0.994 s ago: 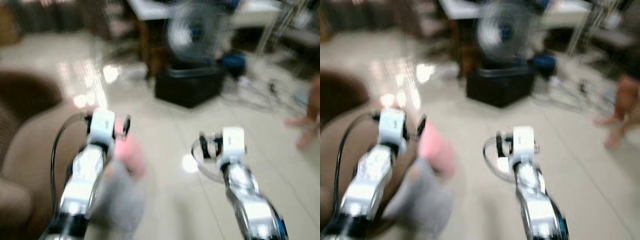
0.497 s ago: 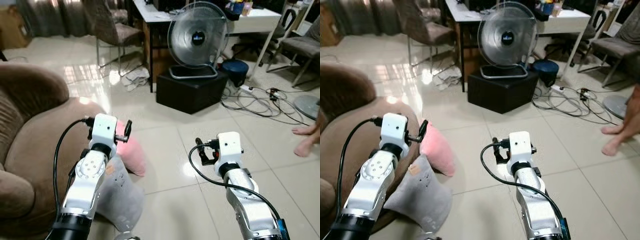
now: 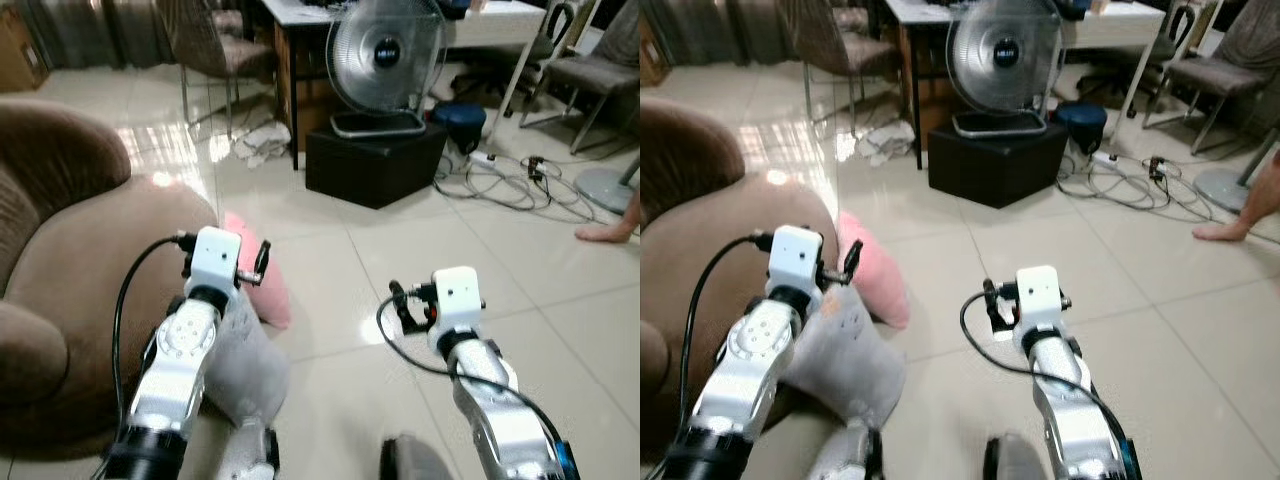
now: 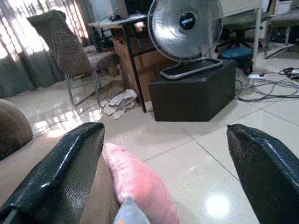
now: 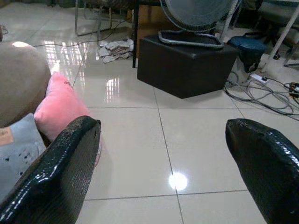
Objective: Move the pillow to the sofa from floor
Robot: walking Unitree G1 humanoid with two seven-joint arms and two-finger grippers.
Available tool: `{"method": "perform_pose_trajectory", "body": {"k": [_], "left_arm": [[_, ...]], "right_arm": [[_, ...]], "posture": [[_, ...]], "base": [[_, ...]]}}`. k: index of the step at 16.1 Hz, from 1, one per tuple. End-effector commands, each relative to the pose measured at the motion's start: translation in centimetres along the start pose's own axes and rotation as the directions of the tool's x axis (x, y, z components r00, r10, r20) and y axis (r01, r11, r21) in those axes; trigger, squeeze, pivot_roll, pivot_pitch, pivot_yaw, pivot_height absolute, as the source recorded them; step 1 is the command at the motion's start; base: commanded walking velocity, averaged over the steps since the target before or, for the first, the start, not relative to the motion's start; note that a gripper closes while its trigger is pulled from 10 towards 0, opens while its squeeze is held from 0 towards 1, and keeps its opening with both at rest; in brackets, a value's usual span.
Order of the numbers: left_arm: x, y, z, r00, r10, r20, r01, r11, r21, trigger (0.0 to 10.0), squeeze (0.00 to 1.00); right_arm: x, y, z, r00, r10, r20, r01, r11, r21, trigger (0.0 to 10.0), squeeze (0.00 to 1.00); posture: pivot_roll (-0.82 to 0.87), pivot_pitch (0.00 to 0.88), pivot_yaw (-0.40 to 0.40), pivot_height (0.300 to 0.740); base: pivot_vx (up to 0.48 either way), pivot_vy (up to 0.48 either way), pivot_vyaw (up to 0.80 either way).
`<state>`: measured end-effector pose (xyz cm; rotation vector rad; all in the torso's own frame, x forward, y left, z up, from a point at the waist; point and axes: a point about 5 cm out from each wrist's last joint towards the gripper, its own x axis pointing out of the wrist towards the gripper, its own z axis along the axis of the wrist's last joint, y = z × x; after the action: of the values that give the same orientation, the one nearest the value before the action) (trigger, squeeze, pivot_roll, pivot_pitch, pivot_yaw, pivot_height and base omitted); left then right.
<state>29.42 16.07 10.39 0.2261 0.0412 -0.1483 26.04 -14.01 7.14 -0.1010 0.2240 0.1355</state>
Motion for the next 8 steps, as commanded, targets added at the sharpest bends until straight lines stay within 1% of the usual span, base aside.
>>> {"method": "perform_pose_trajectory", "body": {"k": [1, 4, 6, 8], "left_arm": [[0.10, -0.05, 0.08, 1.000, -0.017, -0.001, 0.017, 1.000, 0.015, 10.0, 0.00], [0.25, -0.01, 0.26, 1.000, -0.018, 0.008, 0.018, 1.000, 0.019, 10.0, 0.00], [0.28, -0.13, 0.39, 1.000, -0.027, 0.015, 0.027, 1.000, 0.015, 10.0, 0.00], [0.28, -0.23, 0.36, 0.999, -0.038, 0.014, 0.037, 0.999, 0.014, 10.0, 0.00]], "right_arm": [[-0.06, -0.13, -0.14, 1.000, -0.004, -0.009, 0.004, 1.000, 0.003, 10.0, 0.00], [-0.05, -0.08, -0.20, 1.000, -0.001, -0.009, 0.001, 1.000, 0.001, 10.0, 0.00], [0.00, -0.01, -0.35, 1.000, 0.000, -0.018, 0.000, 1.000, -0.011, 10.0, 0.00], [0.00, -0.01, -0.53, 1.000, -0.003, -0.027, 0.002, 1.000, -0.017, 10.0, 0.00]], "posture": [[-0.04, 0.000, 0.005, 0.600], [-0.04, 0.000, 0.006, 0.575], [-0.04, 0.000, 0.008, 0.570], [-0.04, 0.000, 0.010, 0.570]], "base": [[0.000, 0.000, 0.00], [0.000, 0.000, 0.00], [0.000, 0.000, 0.00], [0.255, 0.000, 0.00]]}}
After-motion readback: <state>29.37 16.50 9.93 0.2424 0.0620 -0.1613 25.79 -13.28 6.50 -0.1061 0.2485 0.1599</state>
